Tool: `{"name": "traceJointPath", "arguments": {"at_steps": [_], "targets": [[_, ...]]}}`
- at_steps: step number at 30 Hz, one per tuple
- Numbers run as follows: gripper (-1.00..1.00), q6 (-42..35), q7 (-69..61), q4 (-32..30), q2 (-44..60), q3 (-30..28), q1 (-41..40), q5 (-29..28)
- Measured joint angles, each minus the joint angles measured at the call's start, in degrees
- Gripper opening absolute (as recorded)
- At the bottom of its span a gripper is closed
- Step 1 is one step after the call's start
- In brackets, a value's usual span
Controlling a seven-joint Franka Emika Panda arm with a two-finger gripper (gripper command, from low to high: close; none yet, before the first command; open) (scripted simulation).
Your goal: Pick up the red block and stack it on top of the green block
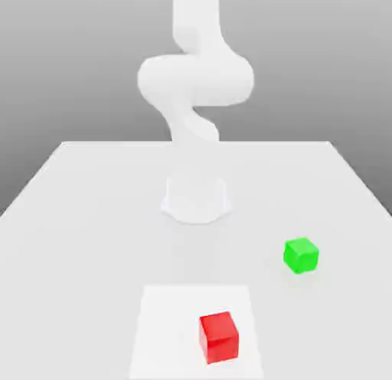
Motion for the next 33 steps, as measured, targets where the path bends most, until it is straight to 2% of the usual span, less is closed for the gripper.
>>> {"name": "traceJointPath", "arguments": {"at_steps": [22,28,29,33], "targets": [[0.0,20.44,-8.99,-13.32,46.05,0.04,3.92,0.2],[0.0,29.82,-9.31,-12.7,58.49,0.19,3.87,-0.11],[-1.0,30.92,-9.32,-12.52,59.8,0.2,3.86,-0.11],[-1.0,30.91,-9.26,-12.52,59.8,0.22,3.85,-0.17]]}}
